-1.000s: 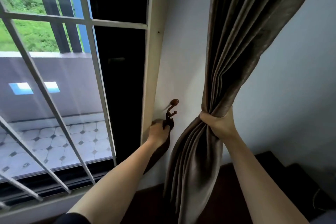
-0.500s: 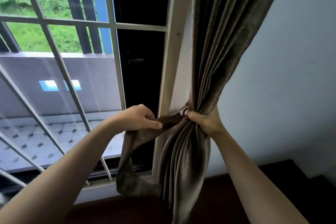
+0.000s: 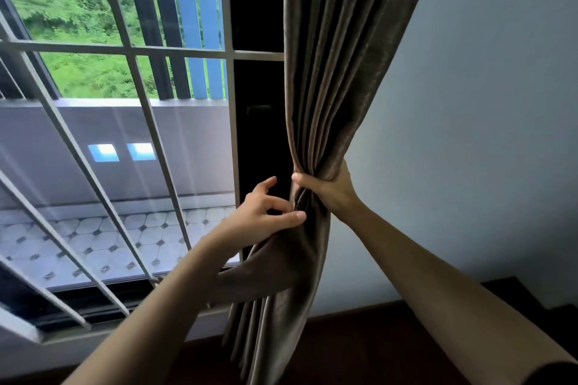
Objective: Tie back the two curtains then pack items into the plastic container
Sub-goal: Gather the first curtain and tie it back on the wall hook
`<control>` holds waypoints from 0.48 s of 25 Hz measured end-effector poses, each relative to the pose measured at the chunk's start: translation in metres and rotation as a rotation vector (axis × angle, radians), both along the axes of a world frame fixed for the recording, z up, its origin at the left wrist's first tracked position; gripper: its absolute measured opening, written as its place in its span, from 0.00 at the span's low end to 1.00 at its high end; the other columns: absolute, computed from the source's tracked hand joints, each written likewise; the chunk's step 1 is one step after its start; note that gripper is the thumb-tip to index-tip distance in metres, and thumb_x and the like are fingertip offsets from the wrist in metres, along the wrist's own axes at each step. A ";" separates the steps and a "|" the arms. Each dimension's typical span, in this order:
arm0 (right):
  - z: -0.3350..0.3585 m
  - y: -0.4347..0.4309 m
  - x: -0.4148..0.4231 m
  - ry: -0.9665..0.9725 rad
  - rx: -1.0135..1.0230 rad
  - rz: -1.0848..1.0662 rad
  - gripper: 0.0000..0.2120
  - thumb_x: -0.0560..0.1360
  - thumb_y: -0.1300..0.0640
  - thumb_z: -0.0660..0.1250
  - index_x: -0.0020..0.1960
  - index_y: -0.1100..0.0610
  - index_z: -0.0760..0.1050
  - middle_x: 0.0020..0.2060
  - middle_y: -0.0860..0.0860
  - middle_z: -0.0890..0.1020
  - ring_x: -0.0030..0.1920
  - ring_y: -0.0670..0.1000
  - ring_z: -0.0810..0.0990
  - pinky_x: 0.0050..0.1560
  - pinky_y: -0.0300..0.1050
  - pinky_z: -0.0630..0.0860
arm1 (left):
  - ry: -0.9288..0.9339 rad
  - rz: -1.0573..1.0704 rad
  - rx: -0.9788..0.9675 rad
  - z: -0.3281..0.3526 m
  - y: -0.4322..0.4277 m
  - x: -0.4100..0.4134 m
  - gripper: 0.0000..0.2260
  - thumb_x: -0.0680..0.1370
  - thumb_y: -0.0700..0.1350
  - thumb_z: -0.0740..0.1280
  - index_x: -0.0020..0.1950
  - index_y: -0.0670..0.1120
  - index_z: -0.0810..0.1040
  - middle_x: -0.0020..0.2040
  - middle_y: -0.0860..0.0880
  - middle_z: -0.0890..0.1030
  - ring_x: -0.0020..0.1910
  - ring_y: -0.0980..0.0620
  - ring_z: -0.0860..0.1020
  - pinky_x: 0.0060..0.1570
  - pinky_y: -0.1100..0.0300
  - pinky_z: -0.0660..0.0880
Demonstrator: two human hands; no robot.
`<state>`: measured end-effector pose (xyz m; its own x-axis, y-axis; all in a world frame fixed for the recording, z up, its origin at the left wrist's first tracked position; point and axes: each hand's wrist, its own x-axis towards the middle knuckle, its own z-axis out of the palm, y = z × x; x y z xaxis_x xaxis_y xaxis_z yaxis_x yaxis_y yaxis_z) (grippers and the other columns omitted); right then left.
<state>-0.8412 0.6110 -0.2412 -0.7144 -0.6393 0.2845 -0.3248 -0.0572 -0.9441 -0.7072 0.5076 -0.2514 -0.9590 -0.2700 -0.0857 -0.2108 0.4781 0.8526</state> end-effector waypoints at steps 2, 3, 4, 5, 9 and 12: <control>0.004 -0.001 0.005 -0.058 0.024 -0.051 0.32 0.60 0.53 0.77 0.62 0.58 0.72 0.54 0.52 0.81 0.54 0.48 0.81 0.56 0.44 0.79 | 0.080 -0.018 0.103 -0.012 0.011 -0.005 0.12 0.71 0.56 0.71 0.36 0.48 0.82 0.78 0.45 0.49 0.76 0.54 0.40 0.74 0.48 0.50; 0.010 -0.001 0.007 -0.085 0.040 -0.064 0.34 0.60 0.52 0.78 0.63 0.57 0.71 0.55 0.51 0.81 0.55 0.48 0.80 0.56 0.44 0.78 | 0.129 -0.023 0.146 -0.015 0.017 -0.008 0.12 0.72 0.54 0.71 0.34 0.47 0.80 0.78 0.45 0.47 0.76 0.55 0.38 0.73 0.50 0.50; 0.018 0.000 0.009 -0.120 0.056 -0.061 0.33 0.62 0.53 0.78 0.64 0.56 0.71 0.56 0.51 0.80 0.55 0.48 0.80 0.56 0.43 0.78 | 0.175 -0.026 0.174 -0.017 0.023 -0.012 0.12 0.73 0.52 0.70 0.31 0.49 0.79 0.78 0.47 0.45 0.76 0.56 0.38 0.72 0.54 0.51; 0.026 0.001 0.010 -0.167 0.076 -0.042 0.30 0.64 0.53 0.77 0.63 0.56 0.71 0.55 0.51 0.80 0.55 0.48 0.80 0.57 0.43 0.77 | 0.220 -0.030 0.176 -0.019 0.027 -0.016 0.12 0.74 0.52 0.70 0.30 0.52 0.79 0.78 0.49 0.42 0.76 0.56 0.39 0.71 0.55 0.53; 0.049 0.008 0.005 -0.318 0.188 0.080 0.15 0.69 0.52 0.73 0.54 0.51 0.75 0.51 0.51 0.82 0.52 0.49 0.80 0.52 0.43 0.77 | 0.383 -0.034 0.015 -0.032 0.030 -0.033 0.09 0.72 0.47 0.63 0.36 0.51 0.82 0.78 0.53 0.40 0.77 0.53 0.46 0.73 0.48 0.57; 0.049 0.010 0.003 -0.325 0.229 0.077 0.20 0.69 0.49 0.73 0.58 0.55 0.76 0.52 0.53 0.82 0.54 0.52 0.81 0.56 0.45 0.77 | 0.567 0.042 -0.162 -0.040 0.038 -0.041 0.06 0.72 0.43 0.67 0.38 0.44 0.81 0.78 0.45 0.44 0.77 0.47 0.50 0.72 0.55 0.61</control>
<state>-0.8385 0.6210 -0.1921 -0.6916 -0.7147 -0.1042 -0.0100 0.1537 -0.9881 -0.7485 0.5459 -0.2910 -0.8314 -0.2753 0.4827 0.2352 0.6128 0.7545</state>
